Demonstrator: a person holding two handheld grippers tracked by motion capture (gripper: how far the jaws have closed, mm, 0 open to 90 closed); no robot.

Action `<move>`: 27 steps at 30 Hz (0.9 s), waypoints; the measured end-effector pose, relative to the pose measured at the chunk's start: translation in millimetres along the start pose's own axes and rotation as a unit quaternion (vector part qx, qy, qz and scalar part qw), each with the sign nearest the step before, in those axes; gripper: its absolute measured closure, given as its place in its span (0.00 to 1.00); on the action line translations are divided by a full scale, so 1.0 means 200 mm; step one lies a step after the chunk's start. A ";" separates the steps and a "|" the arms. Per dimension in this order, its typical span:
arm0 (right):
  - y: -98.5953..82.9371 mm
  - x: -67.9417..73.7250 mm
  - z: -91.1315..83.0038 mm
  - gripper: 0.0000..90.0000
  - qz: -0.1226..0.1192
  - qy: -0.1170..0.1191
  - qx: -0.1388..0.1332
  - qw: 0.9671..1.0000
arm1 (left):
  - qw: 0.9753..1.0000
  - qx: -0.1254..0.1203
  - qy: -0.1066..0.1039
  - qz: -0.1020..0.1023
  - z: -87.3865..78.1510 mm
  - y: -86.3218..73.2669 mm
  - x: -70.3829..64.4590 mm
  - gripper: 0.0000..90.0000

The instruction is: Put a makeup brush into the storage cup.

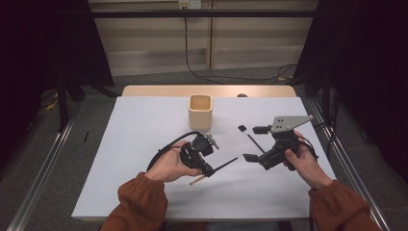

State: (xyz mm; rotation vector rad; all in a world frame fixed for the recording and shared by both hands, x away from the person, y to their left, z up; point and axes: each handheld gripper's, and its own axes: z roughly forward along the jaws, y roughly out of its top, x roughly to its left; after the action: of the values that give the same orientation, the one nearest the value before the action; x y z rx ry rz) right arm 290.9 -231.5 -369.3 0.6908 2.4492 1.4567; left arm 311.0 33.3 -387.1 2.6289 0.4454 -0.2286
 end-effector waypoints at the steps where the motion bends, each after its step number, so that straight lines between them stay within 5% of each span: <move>1: 0.01 0.00 0.00 0.00 -0.004 0.001 0.005 1.000 | 1.000 -0.001 0.000 0.002 0.00 0.00 0.00 0.93; 7: 0.02 0.02 0.04 0.00 -0.026 0.027 0.034 0.999 | 1.000 0.004 0.002 0.004 0.00 0.00 0.00 0.93; 12: 0.01 0.03 0.09 0.03 -0.048 0.056 0.084 0.994 | 1.000 0.010 0.001 0.013 -0.01 0.01 0.00 0.93; 14: 0.02 0.03 0.11 0.08 -0.047 0.080 0.113 0.989 | 1.000 0.008 -0.001 0.014 -0.01 0.01 -0.01 0.93; 19: 0.04 0.02 0.13 0.08 -0.062 0.096 0.141 0.983 | 1.000 0.021 0.001 0.022 0.01 0.02 -0.02 0.93; 27: 0.04 0.02 0.19 0.08 -0.079 0.134 0.205 0.966 | 1.000 0.024 0.000 0.017 0.03 0.04 -0.03 0.93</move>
State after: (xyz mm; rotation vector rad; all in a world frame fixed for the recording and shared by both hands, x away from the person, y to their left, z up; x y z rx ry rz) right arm 304.8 -197.2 -381.2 0.3697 2.9784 1.0495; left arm 306.7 22.5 -388.1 2.6811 0.3988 -0.2309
